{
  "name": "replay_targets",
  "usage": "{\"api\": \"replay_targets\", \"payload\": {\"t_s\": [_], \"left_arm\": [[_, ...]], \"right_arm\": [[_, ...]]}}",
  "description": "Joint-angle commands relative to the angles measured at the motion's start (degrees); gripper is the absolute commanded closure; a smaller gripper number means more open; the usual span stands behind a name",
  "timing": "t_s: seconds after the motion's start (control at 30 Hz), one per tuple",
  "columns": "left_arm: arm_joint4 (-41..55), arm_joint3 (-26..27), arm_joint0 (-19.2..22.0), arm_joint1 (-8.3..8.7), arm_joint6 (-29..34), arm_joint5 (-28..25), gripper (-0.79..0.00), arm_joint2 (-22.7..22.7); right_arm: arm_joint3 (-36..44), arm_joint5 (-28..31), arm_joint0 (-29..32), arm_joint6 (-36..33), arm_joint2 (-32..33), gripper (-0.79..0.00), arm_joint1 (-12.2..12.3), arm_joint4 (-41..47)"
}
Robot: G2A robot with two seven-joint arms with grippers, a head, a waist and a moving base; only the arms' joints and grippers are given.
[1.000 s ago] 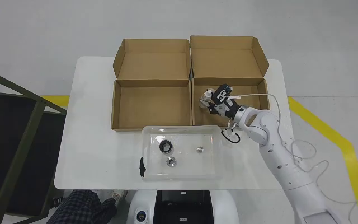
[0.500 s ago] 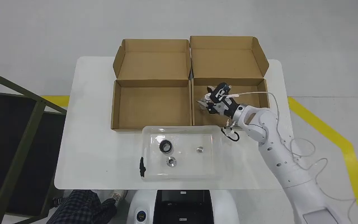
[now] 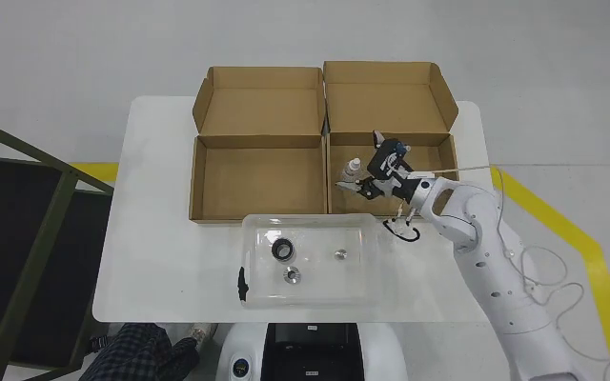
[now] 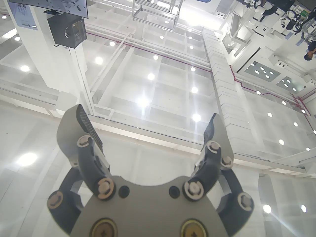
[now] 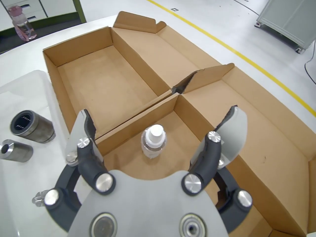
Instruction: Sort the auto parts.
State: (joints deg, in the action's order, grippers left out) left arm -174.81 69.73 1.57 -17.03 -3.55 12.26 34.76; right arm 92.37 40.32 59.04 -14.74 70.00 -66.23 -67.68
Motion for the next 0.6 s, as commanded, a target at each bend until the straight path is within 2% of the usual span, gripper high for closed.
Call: {"api": "replay_targets", "payload": {"t_s": [0.0, 0.27, 0.43, 0.57], "left_arm": [[0.00, 0.00, 0.00, 0.00, 0.00, 0.00, -0.785, 0.00], [0.00, 0.00, 0.00, 0.00, 0.00, 0.00, -0.785, 0.00], [0.00, 0.00, 0.00, 0.00, 0.00, 0.00, -0.785, 0.00], [0.00, 0.00, 0.00, 0.00, 0.00, 0.00, -0.785, 0.00]], "right_arm": [[2.44, 2.76, 0.83, -2.08, 0.39, -0.785, 0.36, 0.44], [11.42, 10.92, 5.35, -8.14, 2.21, -0.785, 1.76, 2.97], [14.35, 17.68, 8.43, -11.38, 2.14, -0.785, 2.70, 6.58], [15.71, 17.68, 9.59, -13.85, 0.89, -0.785, 3.71, 8.89]]}}
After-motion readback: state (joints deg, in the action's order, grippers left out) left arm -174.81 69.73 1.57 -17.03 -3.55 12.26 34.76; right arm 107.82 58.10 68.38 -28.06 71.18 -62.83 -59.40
